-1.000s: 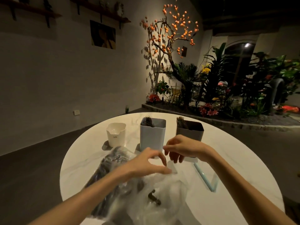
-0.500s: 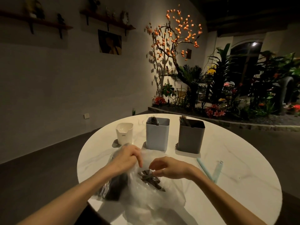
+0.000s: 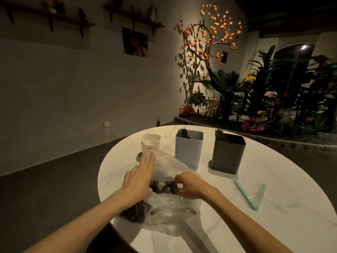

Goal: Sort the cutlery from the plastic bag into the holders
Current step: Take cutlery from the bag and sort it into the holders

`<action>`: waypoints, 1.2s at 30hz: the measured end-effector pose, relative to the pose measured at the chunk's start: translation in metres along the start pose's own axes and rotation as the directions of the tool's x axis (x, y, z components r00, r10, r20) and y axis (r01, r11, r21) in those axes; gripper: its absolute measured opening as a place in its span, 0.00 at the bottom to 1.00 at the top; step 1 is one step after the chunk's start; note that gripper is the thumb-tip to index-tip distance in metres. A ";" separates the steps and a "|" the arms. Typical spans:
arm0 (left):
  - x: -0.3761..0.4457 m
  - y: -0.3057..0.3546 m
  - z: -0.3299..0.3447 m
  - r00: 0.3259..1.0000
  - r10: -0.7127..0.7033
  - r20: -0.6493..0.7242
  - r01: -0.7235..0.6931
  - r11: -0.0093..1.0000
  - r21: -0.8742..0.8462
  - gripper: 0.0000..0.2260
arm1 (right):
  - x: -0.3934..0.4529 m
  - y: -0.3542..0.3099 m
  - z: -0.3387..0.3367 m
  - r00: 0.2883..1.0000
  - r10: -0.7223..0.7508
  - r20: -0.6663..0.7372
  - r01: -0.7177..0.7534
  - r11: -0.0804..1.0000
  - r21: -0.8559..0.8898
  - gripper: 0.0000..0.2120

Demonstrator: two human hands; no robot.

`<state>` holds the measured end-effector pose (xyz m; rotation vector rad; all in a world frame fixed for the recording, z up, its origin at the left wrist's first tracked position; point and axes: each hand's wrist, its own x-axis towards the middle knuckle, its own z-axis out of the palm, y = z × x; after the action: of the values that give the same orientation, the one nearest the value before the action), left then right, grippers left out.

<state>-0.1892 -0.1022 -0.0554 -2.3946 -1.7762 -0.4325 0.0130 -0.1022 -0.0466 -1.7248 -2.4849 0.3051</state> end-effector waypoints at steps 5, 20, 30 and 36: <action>-0.003 -0.005 0.012 0.998 -0.062 0.006 0.062 0.994 -0.085 0.51 | 0.013 -0.014 0.017 0.998 0.056 0.015 -0.058 0.992 0.116 0.09; -0.011 -0.017 0.019 0.986 -0.122 0.110 0.131 0.989 -0.074 0.54 | 0.033 -0.035 0.031 0.965 0.260 0.035 -0.262 0.957 0.122 0.22; -0.008 -0.013 0.018 0.965 -0.153 0.211 0.166 0.985 -0.044 0.55 | 0.045 -0.035 0.033 0.940 0.318 0.122 -0.338 0.916 0.218 0.20; -0.010 -0.013 0.013 0.923 -0.080 0.377 0.126 0.987 -0.099 0.56 | 0.048 -0.028 0.014 0.918 0.304 0.254 -0.371 0.885 0.282 0.19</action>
<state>-0.2026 -0.1039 -0.0718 -2.6148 -2.0912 -0.0980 -0.0317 -0.0686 -0.0559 -2.0546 -2.0745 0.9110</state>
